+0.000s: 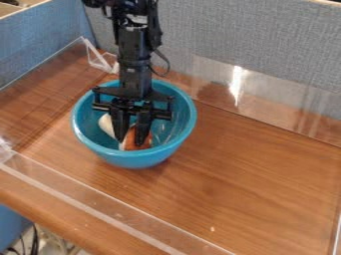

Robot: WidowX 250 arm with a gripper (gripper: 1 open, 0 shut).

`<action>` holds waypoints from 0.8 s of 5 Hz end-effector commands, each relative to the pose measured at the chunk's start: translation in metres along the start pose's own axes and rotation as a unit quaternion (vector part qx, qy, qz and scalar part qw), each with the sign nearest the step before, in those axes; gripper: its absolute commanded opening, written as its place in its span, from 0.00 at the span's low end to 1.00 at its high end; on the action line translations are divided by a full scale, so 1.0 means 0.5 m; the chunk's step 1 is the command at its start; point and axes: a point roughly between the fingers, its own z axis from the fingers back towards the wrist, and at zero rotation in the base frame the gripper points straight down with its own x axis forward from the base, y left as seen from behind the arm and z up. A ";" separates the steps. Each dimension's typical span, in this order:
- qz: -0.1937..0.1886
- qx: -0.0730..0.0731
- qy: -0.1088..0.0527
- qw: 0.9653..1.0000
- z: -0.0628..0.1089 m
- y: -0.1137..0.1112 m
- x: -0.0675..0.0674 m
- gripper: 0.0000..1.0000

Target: Remove the mushroom from inside the blue bowl and put it on the table

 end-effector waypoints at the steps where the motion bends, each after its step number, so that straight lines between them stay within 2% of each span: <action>1: 0.024 -0.011 -0.043 0.999 0.061 -0.001 0.008 0.00; 3: 0.066 -0.023 -0.052 0.996 0.094 0.003 -0.007 0.00; 4: 0.067 -0.025 -0.055 0.996 0.100 0.007 -0.015 0.00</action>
